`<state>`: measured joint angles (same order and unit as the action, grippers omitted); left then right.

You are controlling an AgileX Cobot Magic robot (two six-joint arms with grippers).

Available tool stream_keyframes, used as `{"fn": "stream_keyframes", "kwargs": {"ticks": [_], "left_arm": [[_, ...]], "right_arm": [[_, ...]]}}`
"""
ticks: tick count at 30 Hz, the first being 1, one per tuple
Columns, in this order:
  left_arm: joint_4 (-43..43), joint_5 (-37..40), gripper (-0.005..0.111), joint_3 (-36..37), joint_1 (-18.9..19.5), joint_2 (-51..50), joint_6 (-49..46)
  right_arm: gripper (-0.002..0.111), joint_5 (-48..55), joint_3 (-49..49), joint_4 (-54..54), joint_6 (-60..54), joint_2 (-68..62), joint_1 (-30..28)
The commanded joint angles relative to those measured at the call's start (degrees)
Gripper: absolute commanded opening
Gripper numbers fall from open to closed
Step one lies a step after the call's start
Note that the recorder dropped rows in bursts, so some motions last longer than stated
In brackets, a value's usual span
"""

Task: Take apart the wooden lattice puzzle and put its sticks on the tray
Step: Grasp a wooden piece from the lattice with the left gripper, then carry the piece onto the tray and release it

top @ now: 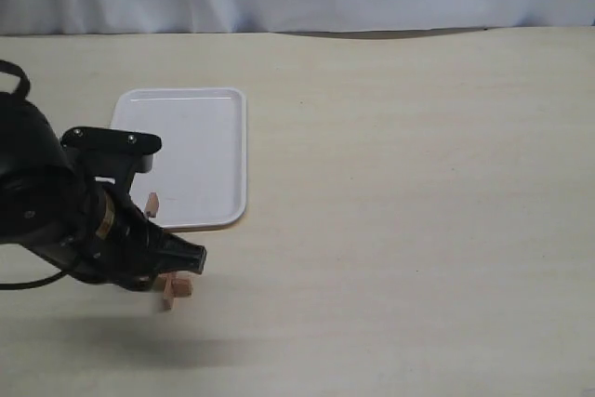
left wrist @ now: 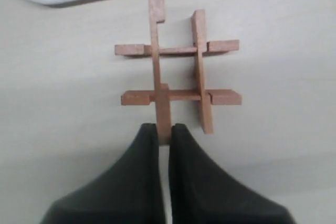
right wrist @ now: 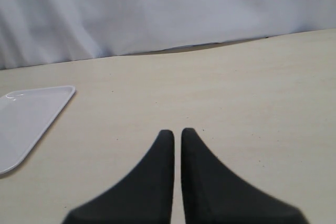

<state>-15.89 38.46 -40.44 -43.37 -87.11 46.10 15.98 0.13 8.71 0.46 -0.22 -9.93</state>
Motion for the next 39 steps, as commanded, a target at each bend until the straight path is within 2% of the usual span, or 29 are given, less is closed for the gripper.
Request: {"fn": "stream_keyframes", "kwargs": {"ticks": [1, 3, 5, 9, 11, 13, 16, 18, 20, 21, 23, 25, 27, 30, 32, 34, 36, 39], "left_arm": [[-2.38, 1.65, 0.000, -3.43, 0.11, 3.30, -1.54], [-6.53, 1.51, 0.000, -5.60, 0.41, 3.46, -1.03], [-9.77, -0.72, 0.000, -7.32, 2.81, 3.04, -0.67], [-10.32, -5.62, 0.000, -9.52, 10.58, -1.04, -2.28], [-9.85, -9.76, 0.000, -11.45, 16.44, -6.56, -5.58], [-8.98, -10.77, 0.000, -13.84, 19.34, -10.90, -9.31], [-2.65, -11.02, 0.000, -18.61, 22.01, -17.97, -18.25], [8.45, -11.44, 0.000, -23.04, 23.62, -23.47, -28.71], [17.36, -11.59, 0.000, -24.95, 24.80, -25.87, -36.42], [26.79, -11.73, 0.000, -26.02, 26.10, -27.50, -46.10], [35.01, -12.14, 0.000, -26.56, 27.36, -28.49, -54.05], [40.90, -12.66, 0.000, -26.56, 29.31, -28.90, -58.83], [41.62, -12.04, 0.000, -26.56, 31.06, -28.90, -59.36], [41.99, -11.64, 0.001, -26.56, 31.63, -29.01, -59.36], [41.99, -11.53, 0.013, -26.56, 31.42, -29.01, -59.36], [41.99, -11.52, 0.045, -26.56, 31.53, -28.59, -59.36], [41.83, -10.02, 0.062, -26.56, 32.04, -27.39, -59.36], [41.38, -7.22, 0.066, -26.62, 32.15, -23.51, -57.75]], "right_arm": [[0.005, 0.32, -0.13, -0.21, 0.15, 0.22, 0.12], [0.005, 0.32, -0.13, -0.21, 0.15, 0.22, 0.12], [0.005, 0.32, -0.13, -0.21, 0.15, 0.22, 0.12], [0.005, 0.32, -0.13, -0.21, 0.15, 0.22, 0.12], [0.005, 0.32, -0.13, -0.21, 0.15, 0.22, 0.12], [0.005, 0.32, -0.13, -0.21, 0.15, 0.22, 0.12], [0.005, 0.32, -0.13, -0.21, 0.15, 0.22, 0.12], [0.005, 0.32, -0.13, -0.21, 0.15, 0.22, 0.12], [0.005, 0.32, -0.13, -0.21, 0.15, 0.22, 0.12], [0.005, 0.32, -0.13, -0.21, 0.15, 0.22, 0.12], [0.005, 0.32, -0.13, -0.21, 0.15, 0.22, 0.12], [0.005, 0.32, -0.13, -0.21, 0.15, 0.22, 0.12], [0.005, 0.32, -0.13, -0.21, 0.15, 0.22, 0.12], [0.005, 0.32, -0.13, -0.21, 0.15, 0.22, 0.12], [0.005, 0.32, -0.13, -0.21, 0.15, 0.22, 0.12], [0.005, 0.32, -0.13, -0.21, 0.15, 0.22, 0.12], [0.005, 0.32, -0.13, -0.21, 0.15, 0.22, 0.12], [0.005, 0.32, -0.13, -0.21, 0.15, 0.22, 0.12]]}}
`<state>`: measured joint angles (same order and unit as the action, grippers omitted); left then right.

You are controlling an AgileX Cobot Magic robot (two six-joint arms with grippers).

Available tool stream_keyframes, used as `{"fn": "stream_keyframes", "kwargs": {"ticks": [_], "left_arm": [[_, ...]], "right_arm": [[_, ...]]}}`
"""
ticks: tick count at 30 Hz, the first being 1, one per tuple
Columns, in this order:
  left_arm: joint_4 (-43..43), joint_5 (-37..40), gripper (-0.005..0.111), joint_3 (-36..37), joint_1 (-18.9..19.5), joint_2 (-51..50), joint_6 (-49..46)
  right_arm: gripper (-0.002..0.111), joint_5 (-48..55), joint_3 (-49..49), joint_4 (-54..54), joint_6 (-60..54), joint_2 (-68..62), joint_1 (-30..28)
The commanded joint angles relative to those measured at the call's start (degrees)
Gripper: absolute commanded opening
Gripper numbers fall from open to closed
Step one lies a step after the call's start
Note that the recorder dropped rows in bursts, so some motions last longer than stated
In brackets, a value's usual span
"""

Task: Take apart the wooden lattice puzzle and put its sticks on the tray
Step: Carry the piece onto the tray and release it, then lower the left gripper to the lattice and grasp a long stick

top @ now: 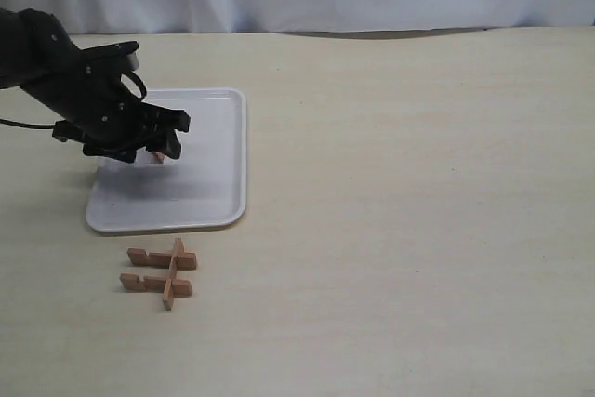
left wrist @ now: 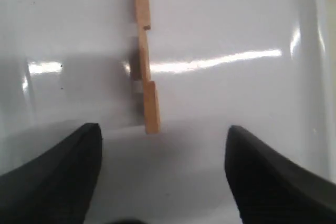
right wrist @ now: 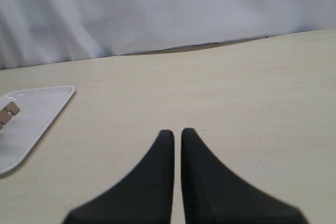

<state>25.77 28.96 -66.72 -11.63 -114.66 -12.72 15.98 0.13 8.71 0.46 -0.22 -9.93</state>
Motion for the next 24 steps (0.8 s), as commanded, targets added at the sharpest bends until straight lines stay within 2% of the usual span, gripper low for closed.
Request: {"fn": "stream_keyframes", "kwargs": {"ticks": [1, 6, 9, 12, 15, 20, 24], "left_arm": [[-0.60, 4.29, 0.066, -0.34, 0.41, 6.36, 1.06], [-4.17, 12.72, 0.063, -0.34, 0.29, 12.38, 1.88], [-13.11, 20.48, 0.060, 0.05, -0.78, 15.70, 7.10], [-23.28, 24.60, 0.060, 2.64, -4.28, 19.29, 13.87], [-26.66, 23.42, 0.060, 8.17, -8.36, 23.25, 18.10], [-25.77, 18.92, 0.060, 16.97, -15.54, 30.37, 21.55], [-24.31, 15.38, 0.056, 21.72, -19.98, 33.17, 24.99]], "right_arm": [[0.005, 0.32, -0.13, -0.21, 0.15, 0.22, 0.12], [0.005, 0.32, -0.13, -0.21, 0.15, 0.22, 0.12], [0.005, 0.32, -0.13, -0.21, 0.15, 0.22, 0.12], [0.005, 0.32, -0.13, -0.21, 0.15, 0.22, 0.12], [0.005, 0.32, -0.13, -0.21, 0.15, 0.22, 0.12], [0.005, 0.32, -0.13, -0.21, 0.15, 0.22, 0.12], [0.005, 0.32, -0.13, -0.21, 0.15, 0.22, 0.12]]}}
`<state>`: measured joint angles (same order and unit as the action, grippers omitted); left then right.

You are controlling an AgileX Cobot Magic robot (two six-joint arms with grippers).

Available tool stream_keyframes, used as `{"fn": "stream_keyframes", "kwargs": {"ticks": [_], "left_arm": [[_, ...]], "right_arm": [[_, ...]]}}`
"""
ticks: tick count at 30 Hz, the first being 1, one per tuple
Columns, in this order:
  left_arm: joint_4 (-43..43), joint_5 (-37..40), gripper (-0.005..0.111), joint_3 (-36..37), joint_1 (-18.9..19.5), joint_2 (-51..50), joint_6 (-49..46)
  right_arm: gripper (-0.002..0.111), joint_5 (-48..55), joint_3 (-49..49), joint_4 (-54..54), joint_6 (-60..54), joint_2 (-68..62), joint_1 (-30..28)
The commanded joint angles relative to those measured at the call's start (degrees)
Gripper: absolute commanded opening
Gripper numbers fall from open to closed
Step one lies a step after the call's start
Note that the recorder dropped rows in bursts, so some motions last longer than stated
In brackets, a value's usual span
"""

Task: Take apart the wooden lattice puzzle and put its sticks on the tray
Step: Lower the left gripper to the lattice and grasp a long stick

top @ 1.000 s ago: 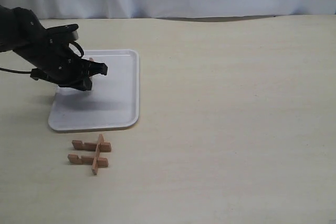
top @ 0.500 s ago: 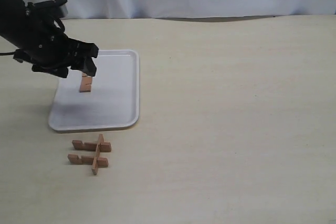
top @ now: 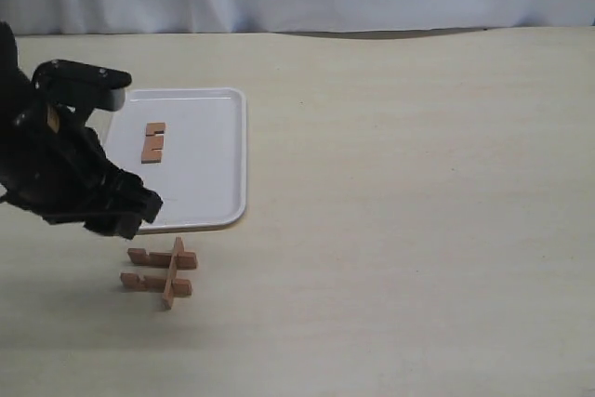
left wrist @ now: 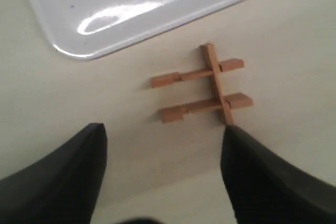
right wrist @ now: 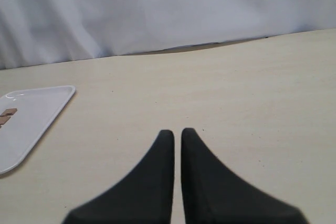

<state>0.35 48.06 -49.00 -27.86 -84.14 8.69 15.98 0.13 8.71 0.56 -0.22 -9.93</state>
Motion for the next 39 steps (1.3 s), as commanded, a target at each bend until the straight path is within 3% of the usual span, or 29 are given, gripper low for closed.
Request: {"fn": "stream_keyframes", "kwargs": {"ticks": [1, 7, 18, 34, 39], "left_arm": [[1.76, -4.25, 0.053, 4.80, -4.85, 2.94, 3.82], [4.92, -6.58, 0.039, 6.92, -10.30, 2.82, 3.85], [4.62, -6.78, 0.039, 7.32, -18.57, 1.76, 7.81], [-4.98, -12.26, 0.039, 7.54, -18.85, -10.77, 14.42], [-14.07, -13.24, 0.039, 7.54, -18.74, -11.18, 24.89]], "right_arm": [[0.005, 0.32, -0.13, -0.21, 0.05, 0.22, 0.12], [0.005, 0.32, -0.13, -0.21, 0.05, 0.22, 0.12], [0.005, 0.32, -0.13, -0.21, 0.05, 0.22, 0.12], [0.005, 0.32, -0.13, -0.21, 0.05, 0.22, 0.12], [0.005, 0.32, -0.13, -0.21, 0.05, 0.22, 0.12]]}}
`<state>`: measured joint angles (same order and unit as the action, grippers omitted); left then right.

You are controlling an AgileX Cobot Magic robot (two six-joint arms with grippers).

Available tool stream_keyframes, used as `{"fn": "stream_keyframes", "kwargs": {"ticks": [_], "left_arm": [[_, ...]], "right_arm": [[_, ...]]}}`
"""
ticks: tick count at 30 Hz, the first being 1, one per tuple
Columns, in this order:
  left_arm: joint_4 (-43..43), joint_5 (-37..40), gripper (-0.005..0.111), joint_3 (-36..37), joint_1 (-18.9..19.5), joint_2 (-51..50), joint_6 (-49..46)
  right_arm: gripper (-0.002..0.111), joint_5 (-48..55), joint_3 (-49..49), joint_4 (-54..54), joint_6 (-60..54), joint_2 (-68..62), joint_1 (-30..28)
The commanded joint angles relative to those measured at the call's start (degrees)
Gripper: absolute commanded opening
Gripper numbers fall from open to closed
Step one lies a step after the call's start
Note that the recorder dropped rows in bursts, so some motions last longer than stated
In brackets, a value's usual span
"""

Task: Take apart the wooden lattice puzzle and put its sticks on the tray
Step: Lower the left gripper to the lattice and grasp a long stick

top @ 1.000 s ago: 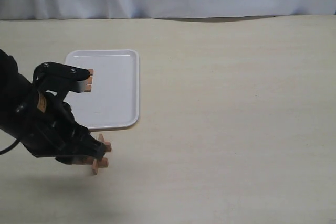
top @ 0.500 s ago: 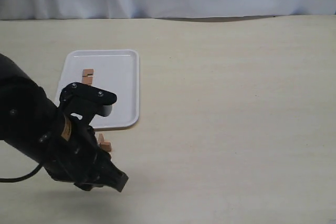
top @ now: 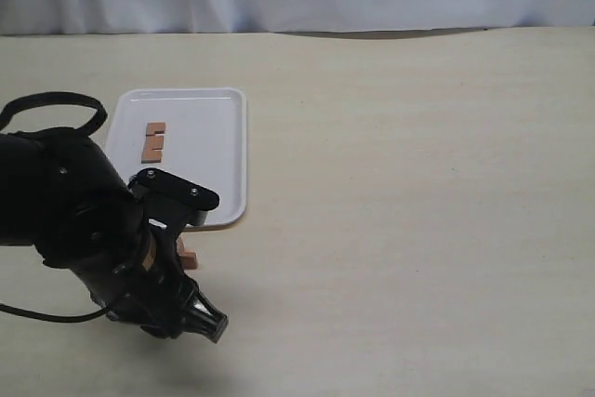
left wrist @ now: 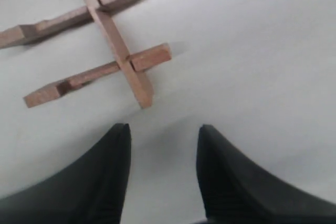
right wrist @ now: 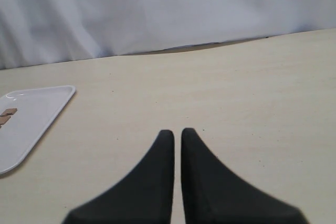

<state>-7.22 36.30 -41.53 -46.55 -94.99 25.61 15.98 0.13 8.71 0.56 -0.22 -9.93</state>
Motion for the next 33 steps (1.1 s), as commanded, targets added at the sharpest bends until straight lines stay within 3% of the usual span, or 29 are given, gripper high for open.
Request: {"fn": "stream_keyframes", "kwargs": {"ticks": [1, 23, 25, 29, 33], "left_arm": [[-7.68, -2.15, 0.039, 0.07, -0.05, -0.54, 9.76], [-7.06, -5.45, 0.039, 0.07, -0.05, -6.14, 10.25], [-7.21, -5.45, 0.033, 0.07, -0.05, -6.24, 10.25], [-9.26, -5.45, 0.002, 0.07, -0.05, -6.24, 10.25], [-9.92, -5.45, 0.000, 0.07, -0.05, -6.01, 10.25]], "right_arm": [[0.005, 0.32, -0.13, -0.21, 0.05, 0.22, 0.12], [0.005, 0.32, -0.13, -0.21, 0.05, 0.22, 0.12], [0.005, 0.32, -0.13, -0.21, 0.05, 0.22, 0.12], [0.005, 0.32, -0.13, -0.21, 0.05, 0.22, 0.12], [0.005, 0.32, -0.13, -0.21, 0.05, 0.22, 0.12]]}}
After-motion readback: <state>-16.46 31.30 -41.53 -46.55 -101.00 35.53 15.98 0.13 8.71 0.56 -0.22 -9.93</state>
